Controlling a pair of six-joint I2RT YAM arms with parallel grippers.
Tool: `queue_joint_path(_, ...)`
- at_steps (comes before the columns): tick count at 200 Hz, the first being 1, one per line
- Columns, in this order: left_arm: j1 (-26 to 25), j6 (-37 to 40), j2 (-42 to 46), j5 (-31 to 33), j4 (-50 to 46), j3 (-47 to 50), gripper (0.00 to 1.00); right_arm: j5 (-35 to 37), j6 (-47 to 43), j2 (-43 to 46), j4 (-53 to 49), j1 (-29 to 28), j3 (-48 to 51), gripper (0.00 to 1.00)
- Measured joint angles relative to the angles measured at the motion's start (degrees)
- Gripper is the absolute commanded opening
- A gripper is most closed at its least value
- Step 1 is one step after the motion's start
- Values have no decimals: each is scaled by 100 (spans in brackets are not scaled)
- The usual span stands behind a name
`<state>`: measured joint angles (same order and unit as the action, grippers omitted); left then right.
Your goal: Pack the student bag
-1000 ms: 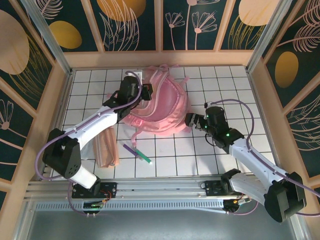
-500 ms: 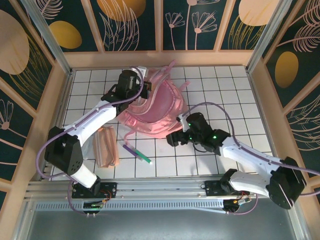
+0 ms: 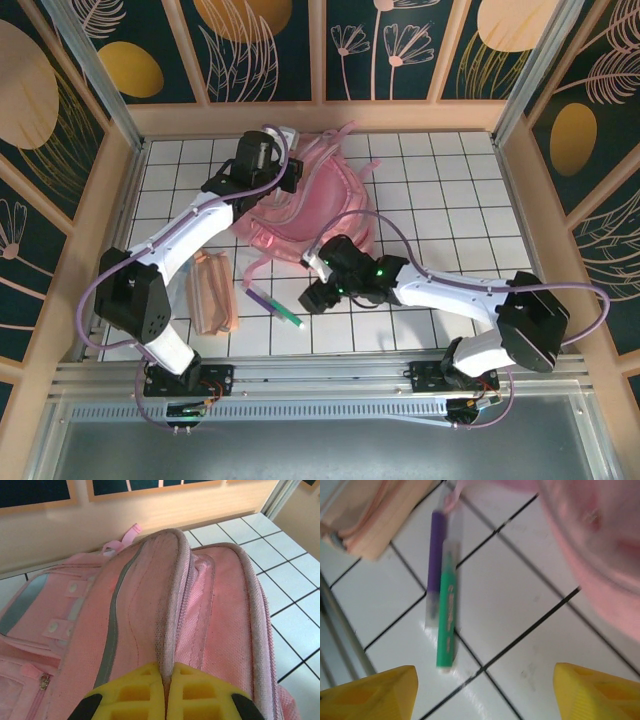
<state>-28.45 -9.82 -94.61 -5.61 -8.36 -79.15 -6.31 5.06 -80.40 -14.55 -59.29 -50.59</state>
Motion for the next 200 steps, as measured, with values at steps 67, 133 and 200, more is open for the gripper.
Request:
queue_joint_path(67, 0, 2, -278, -188, -92, -216, 0, -299, -33, -13, 411, 90, -341, 75)
queue_joint_path(133, 13, -227, -608, 33, -144, -549, 0, -210, -236, -2293, 800, -822, -2245, 87)
queue_joint_path(200, 50, -332, -651, -101, -186, -590, 0, 31, -516, -4865, 326, -1128, -4802, 95)
